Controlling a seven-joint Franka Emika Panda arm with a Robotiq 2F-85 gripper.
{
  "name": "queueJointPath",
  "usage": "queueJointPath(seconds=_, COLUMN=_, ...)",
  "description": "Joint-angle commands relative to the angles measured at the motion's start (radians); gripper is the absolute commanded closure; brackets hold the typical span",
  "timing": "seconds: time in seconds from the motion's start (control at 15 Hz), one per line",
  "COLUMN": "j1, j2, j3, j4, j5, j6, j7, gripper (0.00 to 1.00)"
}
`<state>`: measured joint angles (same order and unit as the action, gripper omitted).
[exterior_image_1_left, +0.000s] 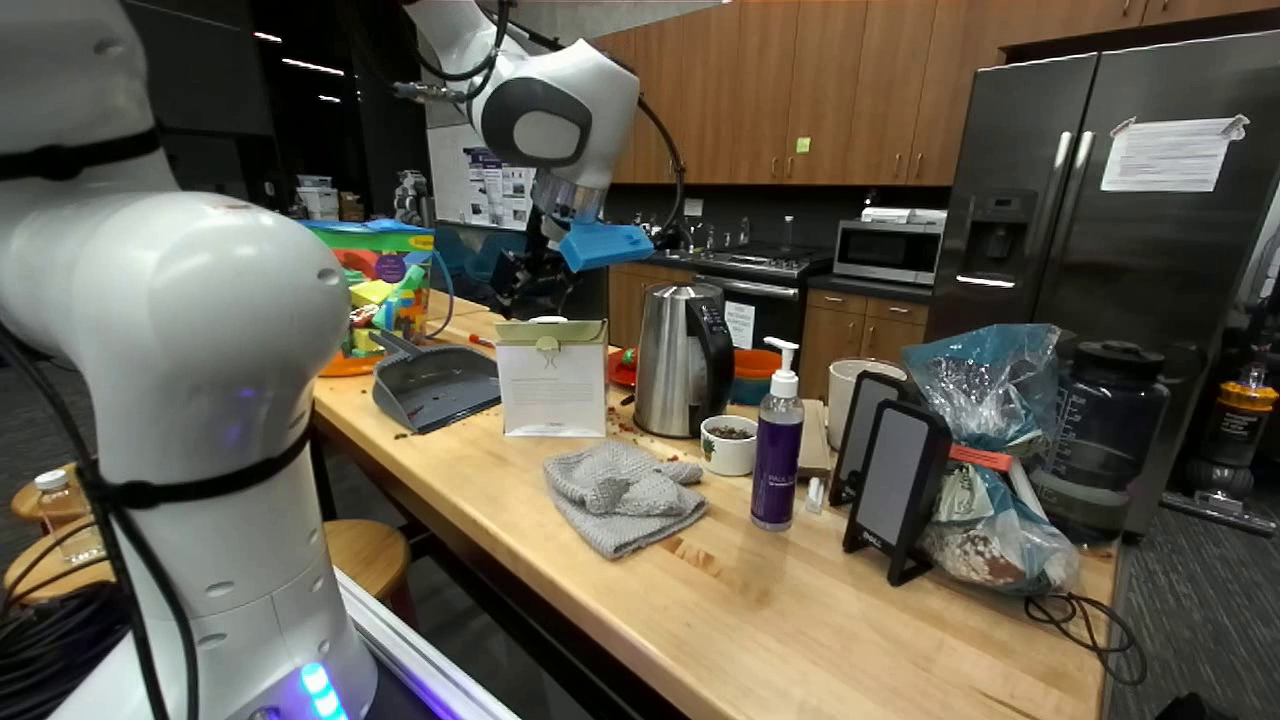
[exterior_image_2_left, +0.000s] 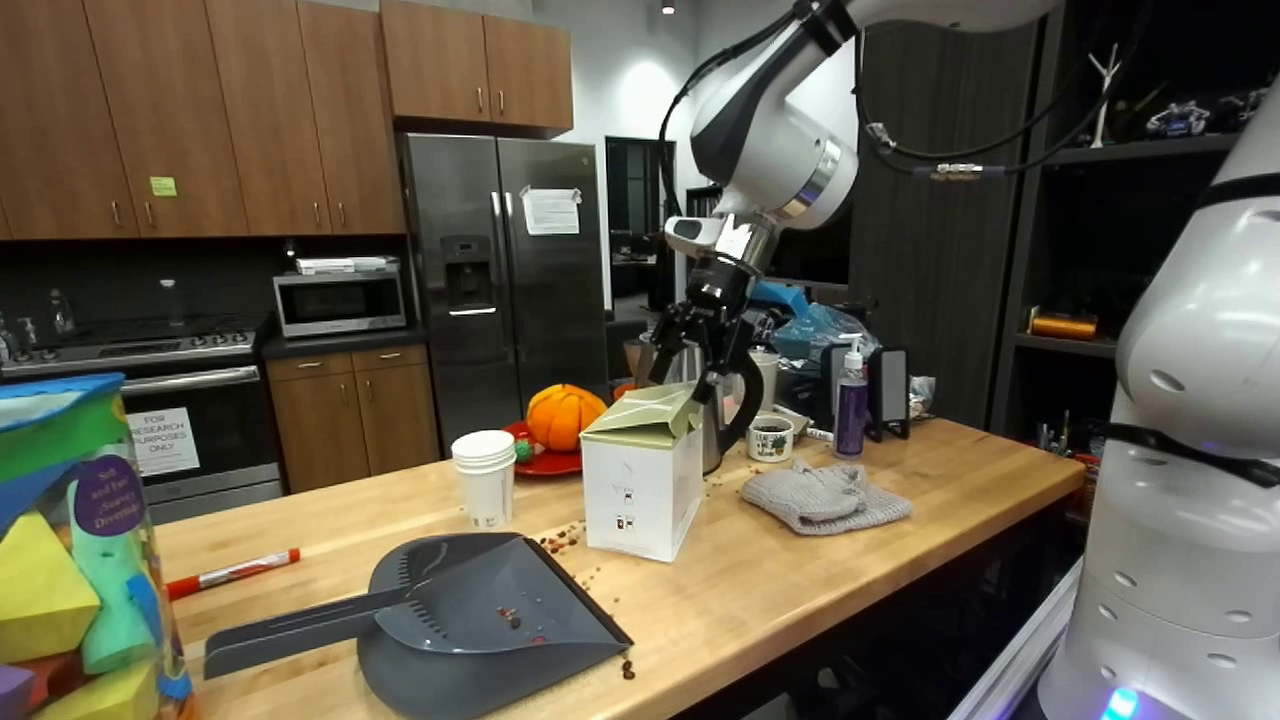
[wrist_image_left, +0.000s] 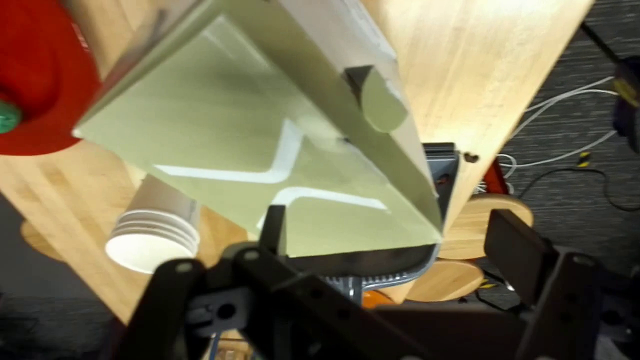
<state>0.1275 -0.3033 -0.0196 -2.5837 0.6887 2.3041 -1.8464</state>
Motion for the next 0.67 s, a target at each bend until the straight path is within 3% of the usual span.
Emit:
queueJointPath(seconds=0.0, j1=0.052, j2=-0.014, j3=0.027, j4=-0.075, j5=0.132, j6=0.262, j7=-0.055, gripper=0.00)
queueJointPath(seconds=0.27, j1=0.115, j2=-0.017, j3=0.041, j4=-0.126, j5=0.270, j6=0.440, j7=-0.138, gripper=0.00)
queueJointPath(seconds=0.6, j1=0.162, j2=-0.044, j3=0.037, j4=-0.163, j5=0.382, j6=0.528, j7=-0.233, gripper=0.00)
